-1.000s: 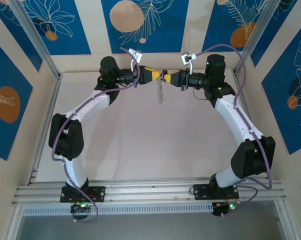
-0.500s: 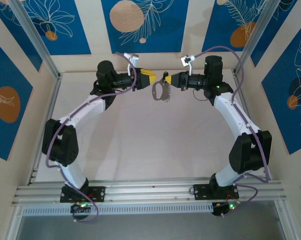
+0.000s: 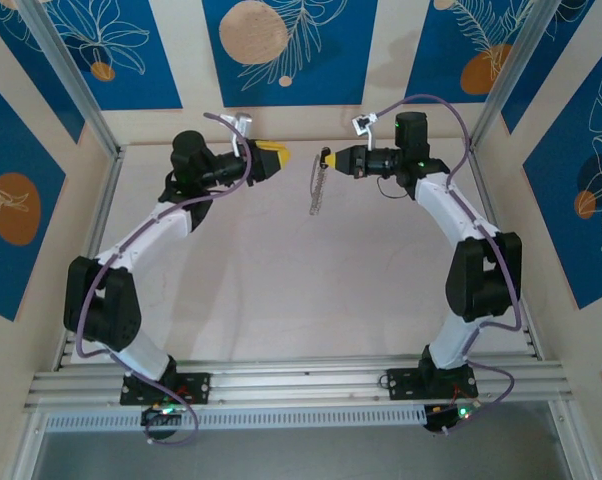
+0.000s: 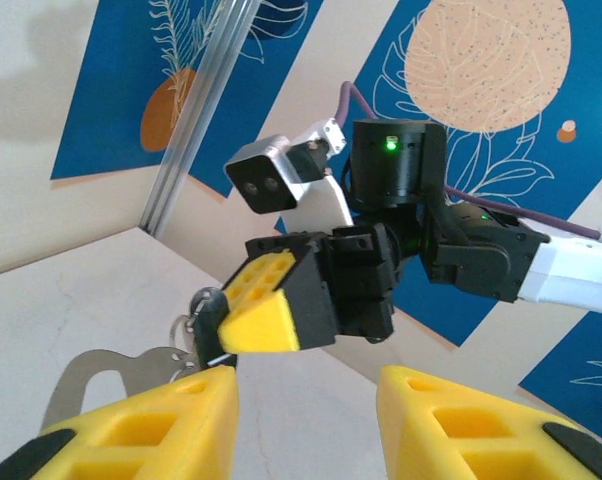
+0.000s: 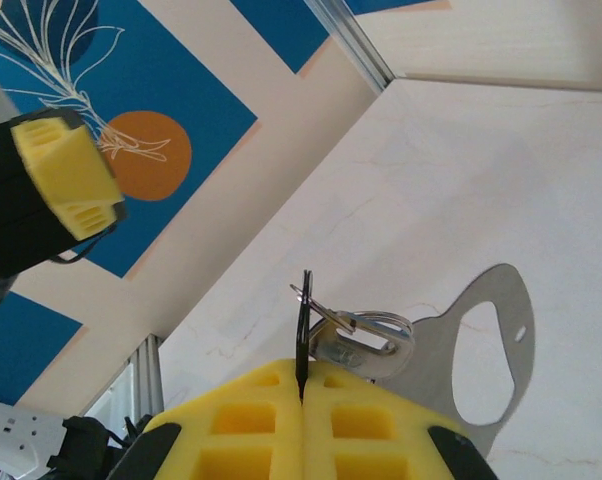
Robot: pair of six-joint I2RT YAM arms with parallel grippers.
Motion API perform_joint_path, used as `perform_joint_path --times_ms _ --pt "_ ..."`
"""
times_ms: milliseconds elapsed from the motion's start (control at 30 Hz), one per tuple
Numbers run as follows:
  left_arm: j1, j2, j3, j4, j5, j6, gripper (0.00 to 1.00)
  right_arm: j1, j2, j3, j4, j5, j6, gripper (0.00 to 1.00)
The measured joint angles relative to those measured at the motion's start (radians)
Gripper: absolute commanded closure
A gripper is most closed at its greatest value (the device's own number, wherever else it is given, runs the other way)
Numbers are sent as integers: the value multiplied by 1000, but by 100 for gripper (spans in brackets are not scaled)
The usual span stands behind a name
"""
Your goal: Put the keys on the keyring
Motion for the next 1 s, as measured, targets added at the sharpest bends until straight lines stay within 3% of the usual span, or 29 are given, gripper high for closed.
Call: perform_joint_path --times_ms 433,767,1000 --pt "9 -111 -108 -38 -71 29 59 0 136 26 4 15 -7 100" --pt "9 -156 -204 -29 -89 0 58 58 118 -302 158 64 57 100" --pt "10 -218 -242 -28 -98 -4 58 111 0 -504 240 105 101 100"
